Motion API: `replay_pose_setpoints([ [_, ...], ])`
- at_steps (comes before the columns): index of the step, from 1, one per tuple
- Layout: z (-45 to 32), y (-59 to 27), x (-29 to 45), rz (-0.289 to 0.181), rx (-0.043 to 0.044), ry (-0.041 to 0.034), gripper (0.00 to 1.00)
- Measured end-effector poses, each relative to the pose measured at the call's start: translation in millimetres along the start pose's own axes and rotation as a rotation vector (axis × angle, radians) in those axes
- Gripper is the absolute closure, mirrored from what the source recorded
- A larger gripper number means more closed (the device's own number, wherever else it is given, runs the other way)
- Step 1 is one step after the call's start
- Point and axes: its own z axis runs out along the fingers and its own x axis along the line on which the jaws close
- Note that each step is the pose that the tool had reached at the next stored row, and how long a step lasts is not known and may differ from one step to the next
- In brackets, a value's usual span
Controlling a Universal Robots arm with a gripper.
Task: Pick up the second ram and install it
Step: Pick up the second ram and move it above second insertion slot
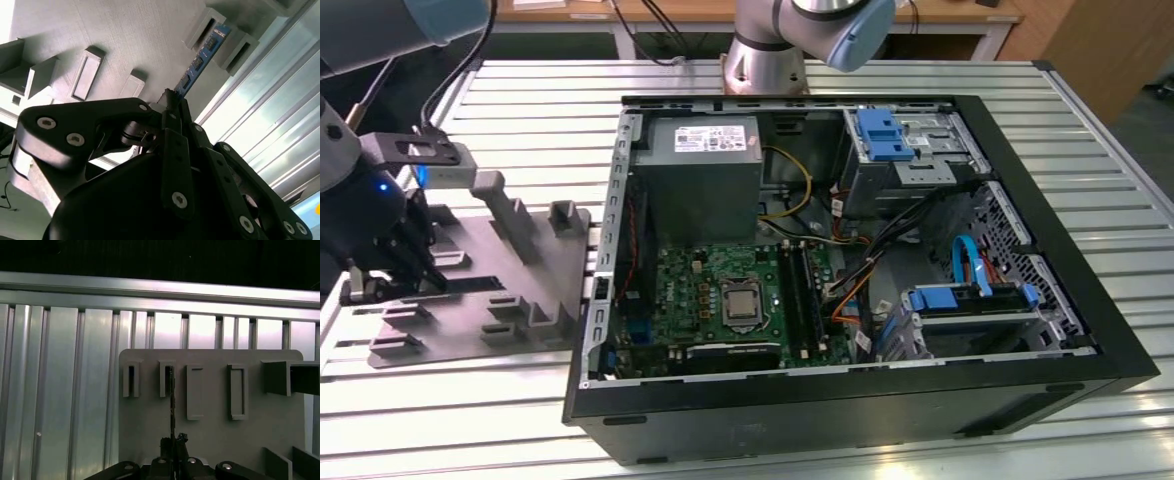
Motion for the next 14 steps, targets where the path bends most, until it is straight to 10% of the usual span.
replay_pose_setpoints([
  [14, -22.1, 0.4, -0.6, 0.0, 0.0, -0.0013, 0.86],
])
